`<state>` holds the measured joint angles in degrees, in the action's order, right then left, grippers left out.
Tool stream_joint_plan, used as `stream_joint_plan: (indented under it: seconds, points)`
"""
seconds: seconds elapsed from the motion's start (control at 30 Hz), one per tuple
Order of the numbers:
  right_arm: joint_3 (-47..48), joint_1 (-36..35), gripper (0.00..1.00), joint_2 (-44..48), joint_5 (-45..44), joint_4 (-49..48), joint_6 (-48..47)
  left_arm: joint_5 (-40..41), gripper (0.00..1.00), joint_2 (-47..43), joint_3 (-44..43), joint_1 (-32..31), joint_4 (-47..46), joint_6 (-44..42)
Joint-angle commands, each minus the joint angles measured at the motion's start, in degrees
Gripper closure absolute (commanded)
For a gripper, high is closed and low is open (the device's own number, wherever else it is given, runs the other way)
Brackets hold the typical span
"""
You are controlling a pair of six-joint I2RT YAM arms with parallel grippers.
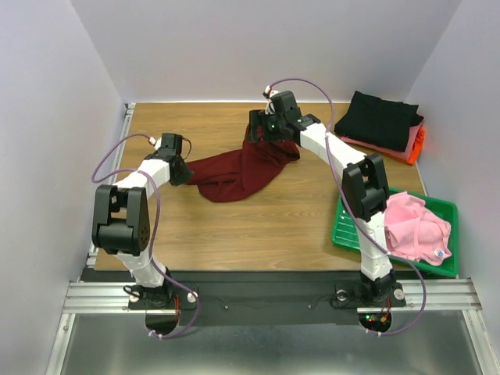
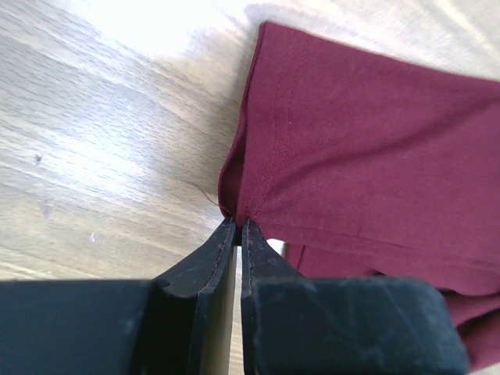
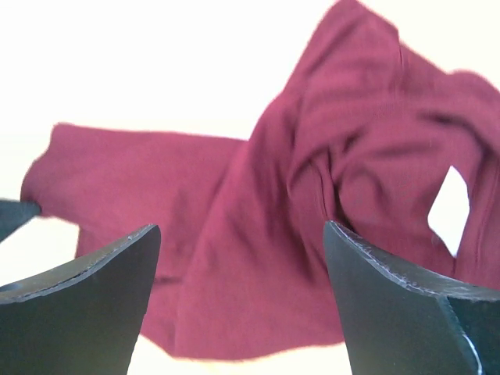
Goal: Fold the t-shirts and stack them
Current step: Flatten the tshirt out
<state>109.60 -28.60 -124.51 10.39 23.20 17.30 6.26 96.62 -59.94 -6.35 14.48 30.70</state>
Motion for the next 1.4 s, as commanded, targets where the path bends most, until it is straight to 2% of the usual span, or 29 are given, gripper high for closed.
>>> stream_joint_plan:
  seconds: [0.0, 0.37, 0.53, 0.57, 0.63, 0.8, 0.9, 1.03, 1.1, 1.13, 1.23, 1.27, 1.37]
  points:
    - [7.1, -0.4, 0.1, -4.5, 0.6, -2.11, -1.04, 0.86, 0.84, -4.59, 0.44, 0.37, 1.34, -0.11]
    - [12.04, -0.4, 0.16, -14.44, -6.34, -1.84, -1.66, 0.07, 0.84, -6.79, -1.4, 0.9, 2.66, -0.29]
    - [11.95, -0.4, 0.52, -15.59, -14.86, -1.67, 0.53, -0.63, 0.84, -7.76, -2.28, 1.69, 3.27, -0.64]
    - [11.86, -0.4, 0.8, -15.24, -15.83, -1.58, 0.89, -1.25, 0.84, -7.85, -2.46, 1.95, 3.36, -0.64]
    - [11.16, -0.23, 0.99, -13.84, -17.94, -1.58, 1.42, -1.87, 0.84, -8.46, -2.81, 2.74, 3.27, -0.55]
    - [8.97, 1.61, 1.0, -6.64, -17.69, -1.67, 2.21, -2.57, 0.85, -8.91, -7.9, 4.76, 4.06, -1.51]
    - [5.46, 3.11, 1.0, 1.17, -18.12, -1.67, 1.16, -2.83, 0.85, -8.46, -12.54, 5.82, 5.11, -1.78]
    - [-4.79, 3.38, 1.0, 12.43, -24.44, -1.58, -4.55, -2.48, 0.86, -8.64, -17.13, 9.68, 5.56, -1.7]
    - [-9.12, 3.46, 1.0, 19.43, -24.98, -1.32, -7.44, -2.57, 0.86, -8.73, -18.54, 12.31, 5.38, -1.87]
    - [-11.84, 3.46, 1.0, 21.83, -24.63, -0.88, -8.33, -2.66, 0.91, -8.64, -18.98, 13.37, 5.38, -1.96]
    - [-21.34, 3.46, 0.99, 29.22, -23.75, 3.59, -8.87, -3.09, 0.91, -7.76, -19.51, 16.71, 5.47, -3.45]
    - [-26.14, 3.46, 0.99, 31.76, -24.01, 6.65, -7.73, -3.53, 0.91, -7.33, -19.42, 17.24, 5.56, -3.63]
    - [-32.15, 3.38, 0.89, 34.41, -22.18, 11.85, -5.36, -4.24, 0.92, -6.8, -18.72, 18.57, 5.56, -4.24]
